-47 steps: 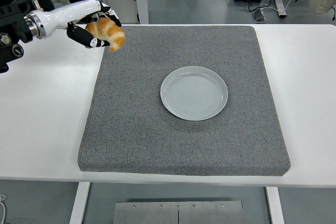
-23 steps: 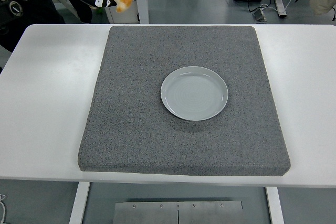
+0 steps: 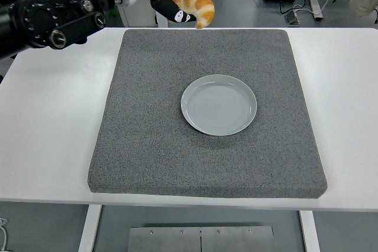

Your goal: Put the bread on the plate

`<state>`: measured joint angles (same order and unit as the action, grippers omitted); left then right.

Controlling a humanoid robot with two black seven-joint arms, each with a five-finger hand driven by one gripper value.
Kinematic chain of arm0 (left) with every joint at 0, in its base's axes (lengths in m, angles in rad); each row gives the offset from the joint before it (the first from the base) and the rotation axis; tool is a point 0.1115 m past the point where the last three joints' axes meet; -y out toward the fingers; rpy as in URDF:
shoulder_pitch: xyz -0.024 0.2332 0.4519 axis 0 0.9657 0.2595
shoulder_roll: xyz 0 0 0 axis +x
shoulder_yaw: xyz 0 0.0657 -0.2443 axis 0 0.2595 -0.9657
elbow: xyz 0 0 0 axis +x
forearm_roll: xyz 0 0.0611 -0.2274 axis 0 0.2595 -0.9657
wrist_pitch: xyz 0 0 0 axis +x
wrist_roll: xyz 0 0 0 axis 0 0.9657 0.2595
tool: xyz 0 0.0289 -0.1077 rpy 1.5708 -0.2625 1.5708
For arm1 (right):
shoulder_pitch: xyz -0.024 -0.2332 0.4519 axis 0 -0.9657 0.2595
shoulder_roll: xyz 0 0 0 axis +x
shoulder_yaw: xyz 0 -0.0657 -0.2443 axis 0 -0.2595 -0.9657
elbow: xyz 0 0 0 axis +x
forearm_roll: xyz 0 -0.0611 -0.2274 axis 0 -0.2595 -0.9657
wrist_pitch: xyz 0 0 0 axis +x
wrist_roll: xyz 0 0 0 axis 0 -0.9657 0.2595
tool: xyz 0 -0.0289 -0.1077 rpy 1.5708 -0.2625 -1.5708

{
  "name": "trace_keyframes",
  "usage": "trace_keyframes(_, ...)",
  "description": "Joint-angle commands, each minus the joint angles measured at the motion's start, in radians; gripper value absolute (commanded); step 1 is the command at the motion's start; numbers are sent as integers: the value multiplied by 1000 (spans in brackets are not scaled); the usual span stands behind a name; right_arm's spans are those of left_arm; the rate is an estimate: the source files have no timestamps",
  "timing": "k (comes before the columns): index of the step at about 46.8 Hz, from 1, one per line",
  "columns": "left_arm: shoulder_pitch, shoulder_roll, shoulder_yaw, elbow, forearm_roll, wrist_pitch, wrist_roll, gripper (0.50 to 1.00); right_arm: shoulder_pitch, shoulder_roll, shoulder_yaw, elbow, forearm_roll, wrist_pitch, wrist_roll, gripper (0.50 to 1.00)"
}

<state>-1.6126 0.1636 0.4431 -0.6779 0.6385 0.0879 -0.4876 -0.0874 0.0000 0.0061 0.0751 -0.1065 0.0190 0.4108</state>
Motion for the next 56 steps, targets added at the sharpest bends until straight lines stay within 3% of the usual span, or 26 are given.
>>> trace_keyframes(1, 17, -74, 0, 38, -5, 1, 0, 500, 0, 0, 0, 0, 1, 1, 0, 1000)
trace_keyframes(10, 72, -164, 0, 69, -5, 12, -3, 500, -2, 0, 0, 0, 1, 1, 0, 1000)
trace_keyframes(27, 200, -164, 11, 69, 7, 42, -29, 500, -2, 0, 0, 0, 1, 1, 0, 1000)
trace_keyframes(39, 252, -164, 12, 69, 13, 46, -43, 500, -2, 0, 0, 0, 1, 1, 0, 1000)
trace_keyframes(56, 309, -164, 35, 69, 84, 46, -101, 500, -2, 0, 0, 0, -1, -1, 0, 1000)
